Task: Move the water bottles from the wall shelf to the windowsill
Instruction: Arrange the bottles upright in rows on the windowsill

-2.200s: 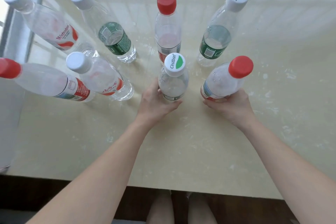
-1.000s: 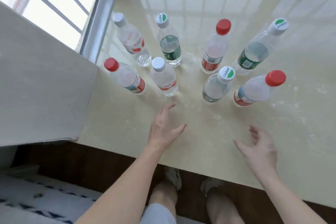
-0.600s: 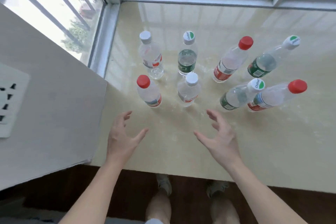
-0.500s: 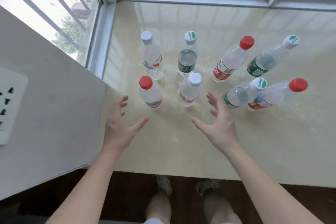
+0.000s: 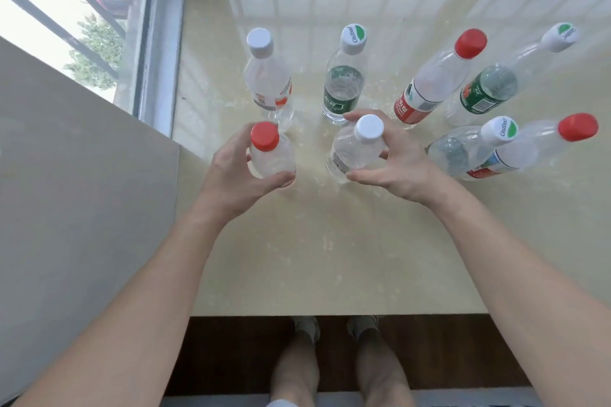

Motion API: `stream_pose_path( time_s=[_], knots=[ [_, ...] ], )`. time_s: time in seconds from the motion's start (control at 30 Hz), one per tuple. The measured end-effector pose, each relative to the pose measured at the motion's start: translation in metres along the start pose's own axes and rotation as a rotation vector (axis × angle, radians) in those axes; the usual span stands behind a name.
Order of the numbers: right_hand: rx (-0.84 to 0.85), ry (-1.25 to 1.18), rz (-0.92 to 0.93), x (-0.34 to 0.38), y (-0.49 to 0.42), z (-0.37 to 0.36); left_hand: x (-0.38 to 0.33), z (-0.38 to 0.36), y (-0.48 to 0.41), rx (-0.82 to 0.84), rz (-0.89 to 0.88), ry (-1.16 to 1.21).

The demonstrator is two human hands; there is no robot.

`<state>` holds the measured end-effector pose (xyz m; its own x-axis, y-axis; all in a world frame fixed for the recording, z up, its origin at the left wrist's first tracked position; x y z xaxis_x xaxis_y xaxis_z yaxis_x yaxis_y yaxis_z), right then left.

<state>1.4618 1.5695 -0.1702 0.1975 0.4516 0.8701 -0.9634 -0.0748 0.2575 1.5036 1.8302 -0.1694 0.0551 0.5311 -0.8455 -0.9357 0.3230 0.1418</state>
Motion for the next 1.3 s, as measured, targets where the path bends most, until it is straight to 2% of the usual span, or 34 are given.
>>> stream_pose_path(
  time_s=[0.1, 0.27, 0.43, 1.1, 1.3],
  knots=[
    [-0.07, 0.023, -0.022, 0.003, 0.001, -0.003, 0.001, -0.003, -0.001, 0.006, 0.002, -0.002],
    [-0.283, 0.141, 0.0, 0.005, 0.0, -0.02, 0.002, -0.007, -0.001, -0.016, 0.004, 0.013],
    [-0.339, 0.151, -0.043, 0.005, 0.004, -0.029, 0.005, -0.006, 0.002, -0.034, 0.018, 0.026],
    [-0.314, 0.168, -0.087, 0.009, 0.013, -0.035, 0.005, -0.007, 0.004, -0.027, 0.013, 0.001],
    [-0.236, 0.12, -0.124, 0.011, 0.02, -0.03, 0.001, -0.002, 0.005, -0.024, 0.04, -0.001]
  ],
)
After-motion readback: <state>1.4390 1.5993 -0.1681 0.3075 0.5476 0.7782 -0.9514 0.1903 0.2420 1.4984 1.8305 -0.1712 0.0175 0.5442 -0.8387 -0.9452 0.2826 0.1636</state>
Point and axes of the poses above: each hand's wrist, its own y-axis away from the middle knuckle, its own z-axis out of the back of the hand, x = y × z, the point moved 1 cm from there along -y, towards the middle knuckle, and after that the axes turned 1 degree about y, right-handed, at the moved point
